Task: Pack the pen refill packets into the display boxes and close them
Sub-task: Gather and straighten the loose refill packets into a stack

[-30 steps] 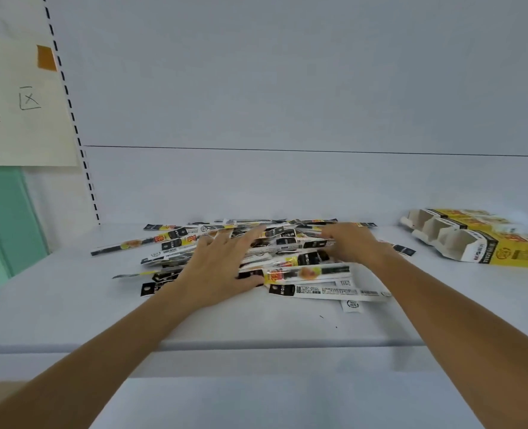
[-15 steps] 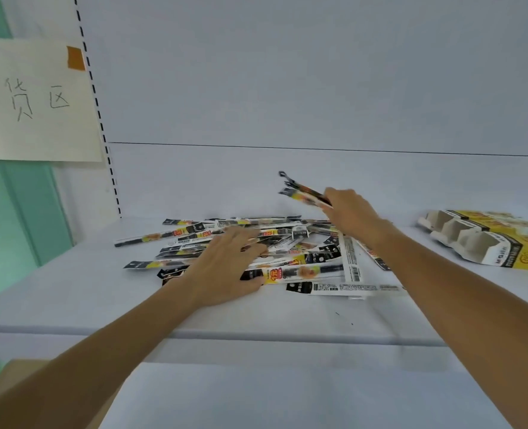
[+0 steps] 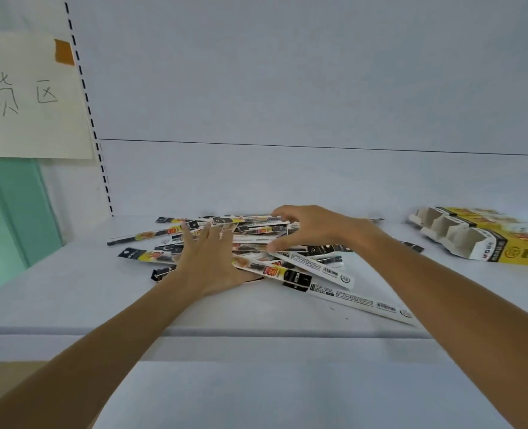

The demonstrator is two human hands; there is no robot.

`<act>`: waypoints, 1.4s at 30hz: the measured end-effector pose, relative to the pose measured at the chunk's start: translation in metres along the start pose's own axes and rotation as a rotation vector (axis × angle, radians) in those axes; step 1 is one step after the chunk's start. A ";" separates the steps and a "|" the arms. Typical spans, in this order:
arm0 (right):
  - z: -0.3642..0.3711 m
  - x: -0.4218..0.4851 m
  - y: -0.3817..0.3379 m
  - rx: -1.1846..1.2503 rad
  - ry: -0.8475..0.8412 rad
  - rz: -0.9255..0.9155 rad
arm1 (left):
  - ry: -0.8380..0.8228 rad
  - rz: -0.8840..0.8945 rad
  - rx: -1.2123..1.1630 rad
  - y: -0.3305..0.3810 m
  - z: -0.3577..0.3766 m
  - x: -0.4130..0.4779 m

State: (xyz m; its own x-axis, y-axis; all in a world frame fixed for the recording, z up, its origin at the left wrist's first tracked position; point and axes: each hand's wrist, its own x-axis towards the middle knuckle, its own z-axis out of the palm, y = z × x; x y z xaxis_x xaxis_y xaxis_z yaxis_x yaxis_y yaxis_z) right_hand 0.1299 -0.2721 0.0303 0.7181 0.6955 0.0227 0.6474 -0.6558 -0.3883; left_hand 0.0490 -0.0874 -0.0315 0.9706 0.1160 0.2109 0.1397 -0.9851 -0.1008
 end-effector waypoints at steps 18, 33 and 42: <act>0.002 -0.038 0.057 0.019 -0.092 0.175 | 0.046 0.158 -0.065 0.030 -0.003 0.009; 0.047 -0.070 0.050 0.325 0.321 0.324 | 0.143 -0.567 -0.339 -0.079 -0.003 -0.003; 0.074 -0.037 -0.003 0.235 0.291 0.234 | -0.026 -0.444 -0.634 -0.057 0.001 -0.027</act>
State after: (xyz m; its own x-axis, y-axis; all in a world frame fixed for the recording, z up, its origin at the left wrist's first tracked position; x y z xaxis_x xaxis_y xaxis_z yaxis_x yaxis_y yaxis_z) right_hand 0.0828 -0.2741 -0.0381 0.9021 0.4028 0.1548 0.4077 -0.6779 -0.6117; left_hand 0.0152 -0.0339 -0.0323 0.8550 0.5127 0.0780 0.3856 -0.7290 0.5655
